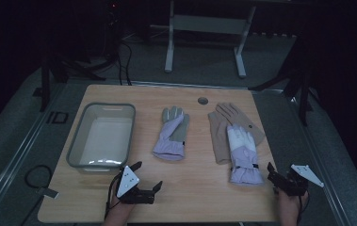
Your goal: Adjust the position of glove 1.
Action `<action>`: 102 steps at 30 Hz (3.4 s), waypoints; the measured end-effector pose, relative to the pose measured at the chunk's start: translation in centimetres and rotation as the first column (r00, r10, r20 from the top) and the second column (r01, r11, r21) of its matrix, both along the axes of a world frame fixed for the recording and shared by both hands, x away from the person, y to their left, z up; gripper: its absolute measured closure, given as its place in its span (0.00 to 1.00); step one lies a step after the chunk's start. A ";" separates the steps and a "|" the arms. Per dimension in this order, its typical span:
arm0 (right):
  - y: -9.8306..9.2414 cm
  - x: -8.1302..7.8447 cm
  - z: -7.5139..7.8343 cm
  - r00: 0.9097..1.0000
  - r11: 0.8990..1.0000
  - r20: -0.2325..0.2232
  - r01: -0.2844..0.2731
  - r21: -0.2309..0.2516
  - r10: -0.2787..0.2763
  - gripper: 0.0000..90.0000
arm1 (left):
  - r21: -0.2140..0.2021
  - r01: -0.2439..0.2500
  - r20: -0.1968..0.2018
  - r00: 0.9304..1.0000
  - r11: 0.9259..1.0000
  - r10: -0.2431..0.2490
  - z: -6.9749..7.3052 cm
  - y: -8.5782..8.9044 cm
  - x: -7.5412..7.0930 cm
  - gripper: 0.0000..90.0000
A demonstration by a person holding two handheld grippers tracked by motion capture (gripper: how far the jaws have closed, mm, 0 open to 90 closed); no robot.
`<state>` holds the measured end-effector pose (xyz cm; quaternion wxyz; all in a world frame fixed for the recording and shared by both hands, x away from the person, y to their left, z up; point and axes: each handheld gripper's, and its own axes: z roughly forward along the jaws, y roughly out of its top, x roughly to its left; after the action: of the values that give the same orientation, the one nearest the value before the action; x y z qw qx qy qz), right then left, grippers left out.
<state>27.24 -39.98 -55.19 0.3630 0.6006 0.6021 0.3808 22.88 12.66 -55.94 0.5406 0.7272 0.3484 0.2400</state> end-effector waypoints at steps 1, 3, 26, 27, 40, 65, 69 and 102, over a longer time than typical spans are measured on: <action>0.0 0.0 0.0 1.000 1.000 -0.006 -0.001 0.002 0.001 0.15 | 0.000 -0.002 0.003 1.000 1.000 0.002 0.0 0.1 0.0 0.00; 0.0 0.0 0.0 1.000 1.000 -0.016 -0.008 0.005 0.008 0.15 | -0.002 -0.002 0.002 1.000 1.000 0.002 0.0 0.1 0.0 0.00; -0.2 2.2 5.2 0.997 0.998 -0.058 -0.038 0.053 0.041 0.12 | -0.025 -0.017 -0.002 1.000 1.000 0.017 0.0 0.3 0.1 0.00; 0.0 2.4 5.8 0.998 0.998 -0.053 -0.039 0.045 0.041 0.12 | -0.032 -0.020 -0.006 1.000 0.999 0.020 0.0 0.4 0.1 0.00; 2.8 5.1 10.8 0.984 0.979 -0.050 -0.165 0.124 0.172 0.13 | -0.026 -0.011 -0.014 1.000 1.000 0.011 0.0 0.4 0.2 0.00; 14.6 11.0 13.8 0.906 0.908 -0.074 -0.409 0.095 0.416 0.16 | -0.023 0.006 -0.017 1.000 1.000 -0.007 0.0 0.3 0.3 0.00; 16.5 11.8 13.1 0.892 0.894 -0.093 -0.433 0.113 0.443 0.17 | -0.026 0.007 -0.017 1.000 1.000 -0.008 0.0 0.3 0.3 0.00; 29.7 16.3 5.5 0.777 0.817 -0.258 -0.563 0.127 0.575 0.24 | -0.016 0.047 -0.008 0.999 0.999 -0.048 0.0 0.3 0.3 0.00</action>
<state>43.59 -10.26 -49.70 0.1280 0.4467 0.7927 0.3946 23.16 12.95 -55.95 0.5504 0.7320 0.3352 0.2212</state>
